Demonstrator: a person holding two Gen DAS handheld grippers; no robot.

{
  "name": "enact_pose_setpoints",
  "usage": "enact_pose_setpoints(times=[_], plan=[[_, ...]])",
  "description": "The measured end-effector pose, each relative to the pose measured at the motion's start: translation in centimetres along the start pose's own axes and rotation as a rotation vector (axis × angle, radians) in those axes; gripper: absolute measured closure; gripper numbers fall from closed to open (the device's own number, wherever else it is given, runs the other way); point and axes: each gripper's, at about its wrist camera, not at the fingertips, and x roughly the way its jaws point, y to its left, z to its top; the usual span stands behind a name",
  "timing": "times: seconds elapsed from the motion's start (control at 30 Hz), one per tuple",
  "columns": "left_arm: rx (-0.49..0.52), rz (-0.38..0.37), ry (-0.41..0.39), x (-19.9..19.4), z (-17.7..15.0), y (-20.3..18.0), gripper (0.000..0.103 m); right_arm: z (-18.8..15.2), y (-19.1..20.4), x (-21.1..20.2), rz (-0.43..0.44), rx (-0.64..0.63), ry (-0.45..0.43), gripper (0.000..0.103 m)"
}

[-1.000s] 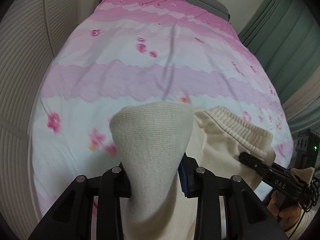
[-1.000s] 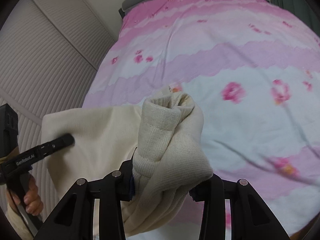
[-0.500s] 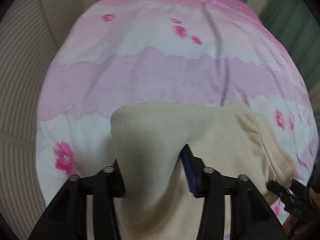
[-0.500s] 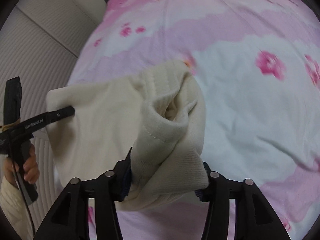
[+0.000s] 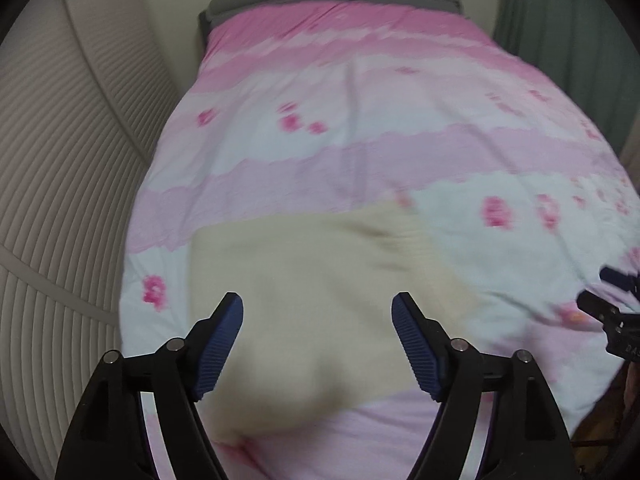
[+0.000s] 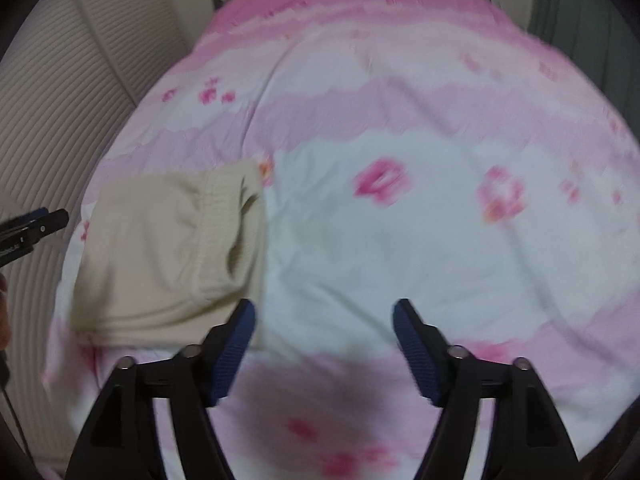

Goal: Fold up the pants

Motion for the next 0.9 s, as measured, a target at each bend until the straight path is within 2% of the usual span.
enact_pose_setpoints(times=[0.07,0.27,0.43,0.63,0.9], plan=[[0.006,0.003,-0.03,-2.5,0.2,-4.2,0.021,-0.1,-1.7,-3.0,-0.012,-0.044,-0.04,0.019],[-0.026,-0.068,-0.161,-10.0,0.0,-15.1,0.009,-0.6,-8.0,-11.8,-0.011,-0.099,-0.104,0.016],[-0.034,-0.093,-0.201,-14.5,-0.3,-22.9,0.007,-2.6,-14.4,-19.1,-0.008,-0.082,-0.203,0.016],[-0.065,-0.135,-0.234,-19.6,-1.9,-31.1,0.005,-5.6,-21.9,-25.8,-0.002,-0.058,-0.28,0.016],[-0.089,-0.122,-0.267,-24.8,-5.0,-39.1,0.003,-10.0,-29.5,-33.2,-0.015,-0.064,-0.327,0.016]])
